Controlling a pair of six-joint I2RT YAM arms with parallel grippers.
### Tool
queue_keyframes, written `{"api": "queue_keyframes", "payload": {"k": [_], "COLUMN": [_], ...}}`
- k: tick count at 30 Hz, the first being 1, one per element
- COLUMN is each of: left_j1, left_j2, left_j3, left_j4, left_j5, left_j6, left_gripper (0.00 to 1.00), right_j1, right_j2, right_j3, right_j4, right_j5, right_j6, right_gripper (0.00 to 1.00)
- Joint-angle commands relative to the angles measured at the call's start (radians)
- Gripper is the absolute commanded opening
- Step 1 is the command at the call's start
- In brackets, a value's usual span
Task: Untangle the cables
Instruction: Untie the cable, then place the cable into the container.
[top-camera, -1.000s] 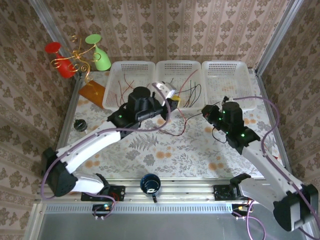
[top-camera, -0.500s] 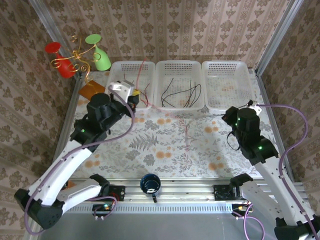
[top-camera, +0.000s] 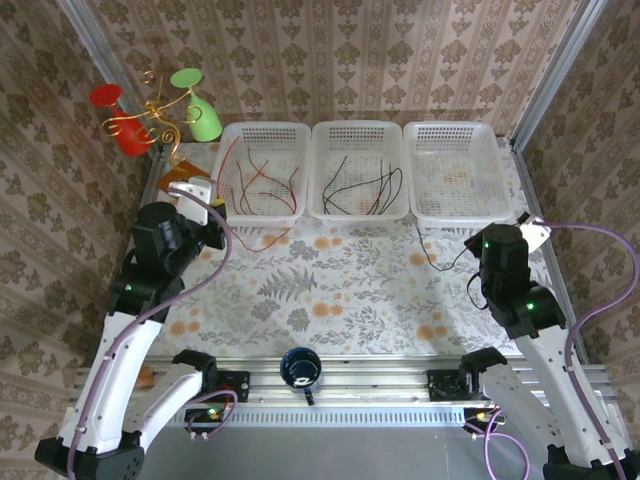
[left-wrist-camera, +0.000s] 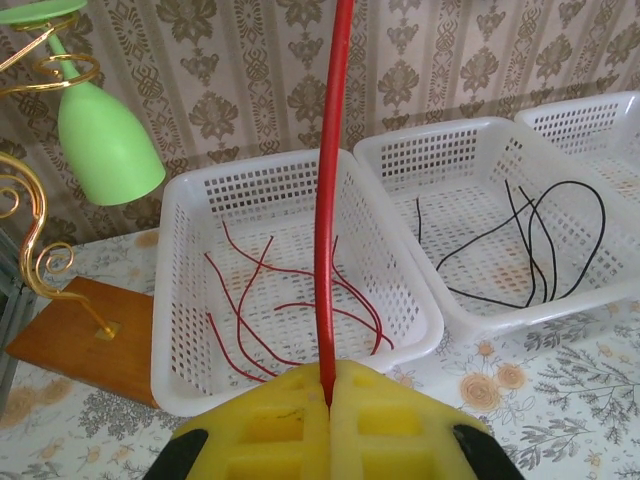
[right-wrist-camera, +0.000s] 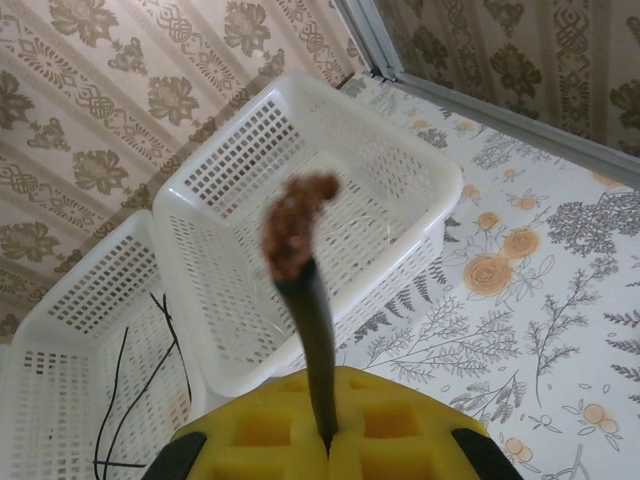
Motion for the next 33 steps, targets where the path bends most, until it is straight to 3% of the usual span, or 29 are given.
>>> {"api": "queue_keyframes", "payload": {"k": [1, 14, 29, 33], "left_j1": [0.008, 0.001, -0.018, -0.016], "left_j2": [-0.008, 0.049, 0.304, 0.396], "left_j3": [0.001, 0.089, 0.513, 0.654], "left_j4": [-0.002, 0.287, 0.367, 0.33], "left_j5": [0.045, 0.229, 0.202, 0.196], "left_j6": [-0.002, -0.19, -0.093, -0.014], "left_gripper": [0.0, 0.0, 0.0, 0.0], "right_j1": [-0.006, -0.006, -0.006, -0.006], "right_j2": [-0.016, -0.019, -0.017, -0.008], "right_j3": [0.033, 0.045, 0.034, 0.036], "right_j4": [-0.017, 0.004, 0.017, 0.04], "right_j5": [0.065, 0.027, 0.005, -0.014], "right_j6": [-0.009, -0.004, 0.018, 0.027], "right_gripper": [0.0, 0.0, 0.0, 0.0]}}
